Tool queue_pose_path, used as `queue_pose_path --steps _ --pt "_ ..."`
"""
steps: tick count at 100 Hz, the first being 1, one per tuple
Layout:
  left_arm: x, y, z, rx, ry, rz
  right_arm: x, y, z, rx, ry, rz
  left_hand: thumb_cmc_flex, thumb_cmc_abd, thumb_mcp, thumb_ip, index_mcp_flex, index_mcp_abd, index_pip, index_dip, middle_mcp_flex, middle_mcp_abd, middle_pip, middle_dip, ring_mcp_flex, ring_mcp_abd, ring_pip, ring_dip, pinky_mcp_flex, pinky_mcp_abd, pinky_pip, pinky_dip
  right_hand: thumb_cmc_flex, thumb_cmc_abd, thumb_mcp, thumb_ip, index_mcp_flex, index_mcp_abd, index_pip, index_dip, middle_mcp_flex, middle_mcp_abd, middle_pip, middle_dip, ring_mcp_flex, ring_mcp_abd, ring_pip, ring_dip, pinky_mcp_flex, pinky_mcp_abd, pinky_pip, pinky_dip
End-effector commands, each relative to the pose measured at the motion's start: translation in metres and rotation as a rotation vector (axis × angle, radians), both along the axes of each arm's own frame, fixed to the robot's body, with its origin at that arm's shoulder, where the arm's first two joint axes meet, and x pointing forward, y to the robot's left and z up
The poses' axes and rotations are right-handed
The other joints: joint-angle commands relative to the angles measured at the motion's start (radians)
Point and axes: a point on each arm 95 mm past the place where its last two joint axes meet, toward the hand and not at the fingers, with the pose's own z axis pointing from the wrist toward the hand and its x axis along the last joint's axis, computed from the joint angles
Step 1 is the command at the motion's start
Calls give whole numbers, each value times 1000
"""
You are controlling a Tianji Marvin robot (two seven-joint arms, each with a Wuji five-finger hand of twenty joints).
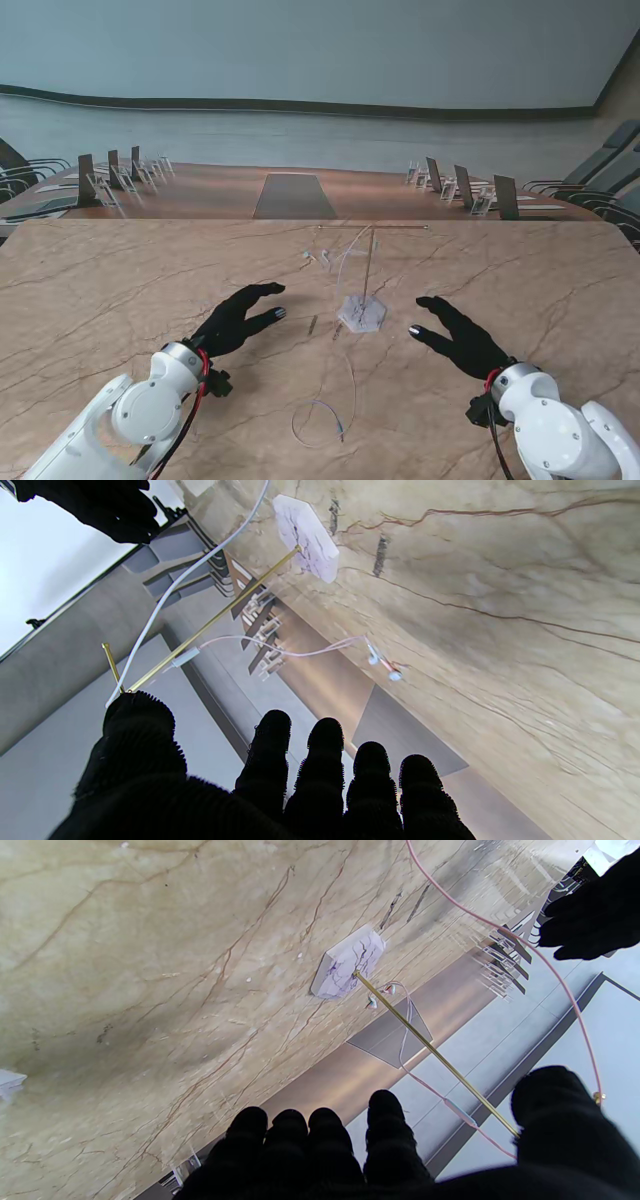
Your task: Take the wired earphone off the rack, coil the cable and place them on the table
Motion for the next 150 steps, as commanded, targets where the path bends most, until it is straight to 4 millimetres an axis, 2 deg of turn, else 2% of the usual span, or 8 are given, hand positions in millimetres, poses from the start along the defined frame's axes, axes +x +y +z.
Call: queue_pose_path --steps 1,31,94,106,117,138,145,150 --pt "6 -8 5 -8 6 -15 -1 0 1 4 2 -1 13 -27 9 15 -28 -42 29 16 10 -35 17 12 5 -9 6 5 7 -7 7 22 2 41 -31 -17 -8 -17 15 8 -26 6 -13 10 -32 -11 -8 -9 -13 -27 7 14" --pt "25 -32 6 -13 48 -70 -3 -2 -1 5 21 1 1 -47 7 15 -41 -40 36 24 10 -35 21 16 9 -7 7 8 7 -2 8 26 7 43 -35 -16 -11 -16 31 3 -26 6 -12 14 -33 -9 -7 -7 -14 -26 9 16" --pt "48 -66 17 -20 85 -170 -2 -4 0 7 33 -2 -31 -76 4 10 -75 -33 21 22 -1 -36 16 17 10 -7 -2 8 4 10 5 30 13 45 -43 -15 -13 -12 77 -14 -25 8 -11 22 -32 -8 -7 -3 -15 -25 11 19" --pt "50 -71 20 -9 80 -185 -1 -4 0 7 39 -1 -28 -86 8 9 -76 -36 20 22 -2 -38 14 16 13 -7 -5 8 8 28 8 32 14 45 -45 -15 -15 -12 88 -19 -25 9 -12 22 -32 -8 -7 -3 -15 -25 11 19" --pt "53 -75 22 -13 83 -194 1 -4 0 7 41 3 -24 -88 11 10 -77 -39 20 23 1 -33 16 18 14 -4 -6 8 5 25 9 34 15 45 -46 -15 -16 -12 100 -24 -26 9 -11 23 -32 -8 -7 -3 -15 -25 11 19" --pt "57 -84 30 -22 76 -226 3 -4 0 3 48 8 -6 -95 17 11 -59 -47 38 36 38 -22 39 37 38 20 5 20 16 42 20 46 16 47 -48 -15 -18 -11 122 -33 -26 10 -11 25 -33 -6 -7 -2 -16 -23 12 20" --pt "57 -86 32 -24 79 -231 3 -4 0 3 52 8 25 -87 26 12 -54 -66 61 64 64 -19 57 72 69 34 26 48 30 57 40 68 18 47 -49 -14 -19 -11 132 -37 -25 11 -11 26 -33 -5 -7 -2 -16 -22 12 20" --pt "57 -87 34 -28 78 -231 4 -3 -1 3 54 9 37 -84 26 13 -43 -75 81 88 92 -19 73 101 94 40 39 68 34 86 61 93 18 46 -50 -15 -20 -11 140 -40 -25 12 -10 27 -33 -5 -7 -2 -16 -22 12 20"
